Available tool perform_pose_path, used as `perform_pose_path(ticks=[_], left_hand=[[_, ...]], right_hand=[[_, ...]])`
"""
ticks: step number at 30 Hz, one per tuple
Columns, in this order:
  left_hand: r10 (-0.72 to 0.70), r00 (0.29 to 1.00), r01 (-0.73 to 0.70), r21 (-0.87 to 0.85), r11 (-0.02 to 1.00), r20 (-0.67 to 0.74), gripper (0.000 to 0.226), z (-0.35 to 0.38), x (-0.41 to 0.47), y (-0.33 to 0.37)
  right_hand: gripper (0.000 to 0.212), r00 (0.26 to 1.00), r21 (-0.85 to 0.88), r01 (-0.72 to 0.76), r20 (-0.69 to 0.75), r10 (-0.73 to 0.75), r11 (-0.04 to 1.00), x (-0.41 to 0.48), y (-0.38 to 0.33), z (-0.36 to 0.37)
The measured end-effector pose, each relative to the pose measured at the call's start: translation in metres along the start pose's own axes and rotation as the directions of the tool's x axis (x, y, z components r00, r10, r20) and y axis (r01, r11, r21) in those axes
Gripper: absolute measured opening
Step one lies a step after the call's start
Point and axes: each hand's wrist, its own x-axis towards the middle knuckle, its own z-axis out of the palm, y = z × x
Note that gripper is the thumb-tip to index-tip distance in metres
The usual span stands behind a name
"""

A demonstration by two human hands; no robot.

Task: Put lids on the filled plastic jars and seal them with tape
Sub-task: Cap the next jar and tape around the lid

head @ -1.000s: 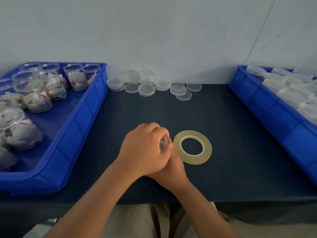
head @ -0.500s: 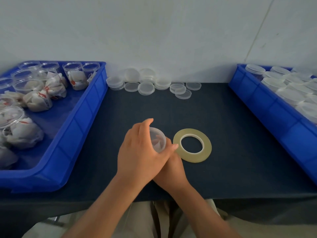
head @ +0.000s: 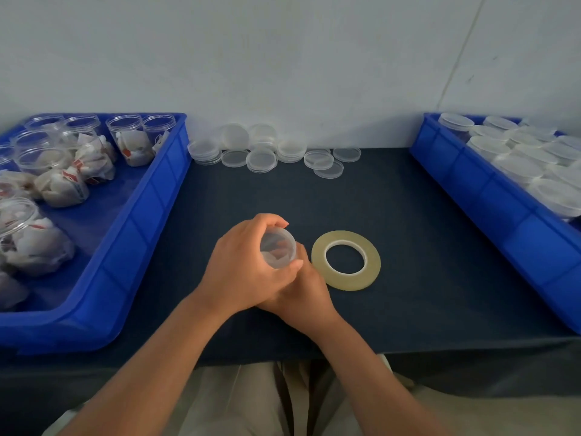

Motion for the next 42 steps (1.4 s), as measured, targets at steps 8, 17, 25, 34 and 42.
perform_pose_path(ticks=[8, 17, 25, 34, 42], left_hand=[[-0.014, 0.984, 0.032, 0.1, 0.994, -0.176, 0.11, -0.003, -0.025, 0.004], [-0.109, 0.994, 0.107, -0.18, 0.978, -0.001, 0.099, 0.005, -0.015, -0.018], [0.157, 0.967, -0.149, 0.055, 0.987, -0.201, 0.076, 0.008, -0.02, -0.008], [0.22, 0.918, -0.241, -0.023, 0.97, -0.329, 0.034, 0.013, -0.036, 0.037], [0.108, 0.891, -0.175, -0.113, 0.978, -0.442, 0.008, 0.013, -0.045, 0.046]], right_hand=[[0.104, 0.993, -0.318, -0.089, 0.045, 0.109, 0.944, -0.005, 0.037, -0.073], [0.03, 0.966, -0.723, -0.005, 0.176, 0.191, 0.691, -0.011, 0.04, -0.098], [0.023, 0.997, -0.264, -0.07, -0.003, 0.071, 0.962, -0.043, 0.011, -0.097], [0.025, 0.984, -0.124, -0.015, -0.177, -0.008, 0.992, -0.047, -0.016, -0.08], [0.039, 0.977, -0.145, 0.001, -0.21, -0.032, 0.989, -0.053, -0.031, -0.069]])
